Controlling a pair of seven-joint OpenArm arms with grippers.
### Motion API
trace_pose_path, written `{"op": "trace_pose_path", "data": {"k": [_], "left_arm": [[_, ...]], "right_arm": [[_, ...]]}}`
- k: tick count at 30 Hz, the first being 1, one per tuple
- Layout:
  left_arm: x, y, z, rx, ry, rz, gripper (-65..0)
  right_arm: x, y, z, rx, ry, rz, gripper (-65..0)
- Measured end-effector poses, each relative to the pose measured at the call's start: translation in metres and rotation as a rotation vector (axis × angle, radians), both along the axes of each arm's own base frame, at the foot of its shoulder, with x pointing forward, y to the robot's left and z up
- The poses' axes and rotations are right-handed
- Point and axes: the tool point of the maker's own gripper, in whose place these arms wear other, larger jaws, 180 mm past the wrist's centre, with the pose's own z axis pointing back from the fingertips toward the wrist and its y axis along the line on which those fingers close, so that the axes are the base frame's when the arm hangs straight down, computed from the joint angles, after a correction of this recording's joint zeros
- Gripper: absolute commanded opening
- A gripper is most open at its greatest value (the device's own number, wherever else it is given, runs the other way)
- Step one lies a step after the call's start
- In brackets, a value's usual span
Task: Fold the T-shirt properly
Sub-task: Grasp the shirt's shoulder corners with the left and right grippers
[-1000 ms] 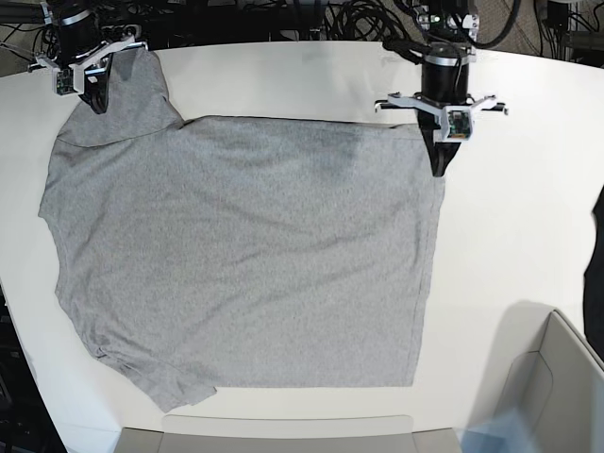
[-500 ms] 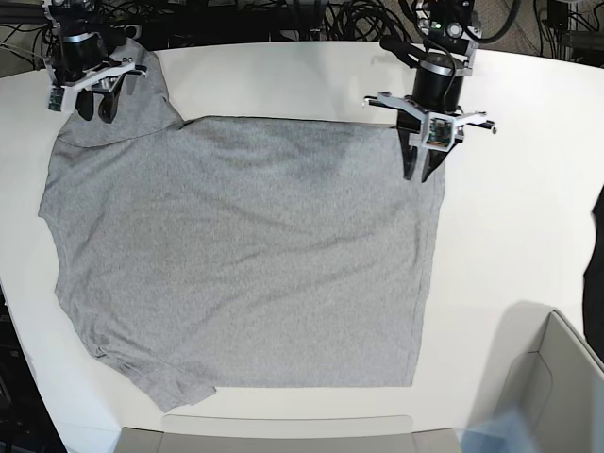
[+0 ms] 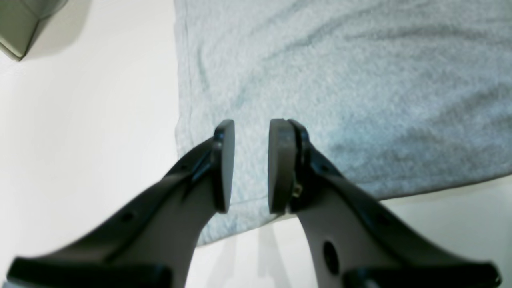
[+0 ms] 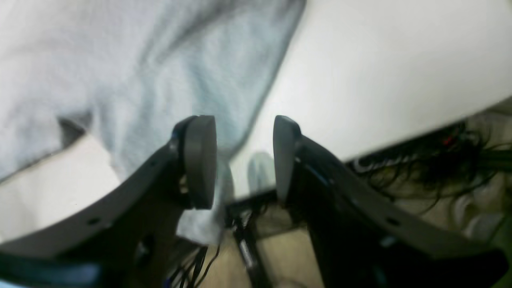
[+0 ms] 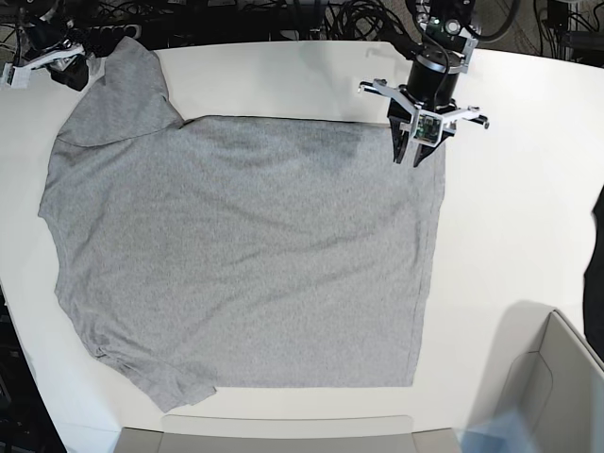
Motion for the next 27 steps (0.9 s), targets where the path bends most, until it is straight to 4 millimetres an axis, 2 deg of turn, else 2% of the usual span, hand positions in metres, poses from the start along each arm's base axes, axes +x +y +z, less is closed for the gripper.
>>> {"op": "trace_pose_path", "data": {"k": [2, 6, 9, 12, 17, 20, 22, 25, 27], "left_arm": [[0.000, 0.000, 0.000, 0.000, 0.001, 0.000, -49.0], [-0.001, -0.003, -0.002, -0.025, 0.014, 0.025, -49.0], [0.000, -0.005, -0.001, -0.034, 0.010, 0.029, -49.0], [0.000, -0.005, -0.001, -0.033, 0.012, 0.029, -49.0], [-0.003, -0.005, -0.004, -0.050, 0.026, 0.035, -48.9], [-0.005, -0.006, -0.006, -0.218, 0.069, 0.080, -48.9], [-0.005, 0.009, -0.010, -0.376, 0.125, 0.173, -48.9], [-0.005, 0.050, -0.013, -0.565, 0.195, 0.336, -48.7], [-0.008, 0.069, -0.016, -0.652, 0.237, 0.400, -47.3]], "right_arm": [[-0.005, 0.000, -0.009, 0.015, 0.024, 0.005, -41.1], [0.008, -0.001, -0.019, 0.042, 0.017, 0.025, -41.1], [0.009, -0.001, -0.036, 0.074, 0.036, 0.028, -41.1], [0.017, 0.003, -0.040, 0.102, 0.015, 0.029, -41.1], [0.028, 0.020, -0.044, 0.143, -0.007, 0.068, -41.1], [0.032, 0.037, -0.047, 0.170, -0.015, 0.105, -41.1], [0.035, 0.045, -0.048, 0.188, -0.021, 0.121, -41.1], [0.036, 0.050, -0.049, 0.195, -0.020, 0.133, -41.1], [0.036, 0.050, -0.049, 0.195, -0.020, 0.133, -41.1]]}}
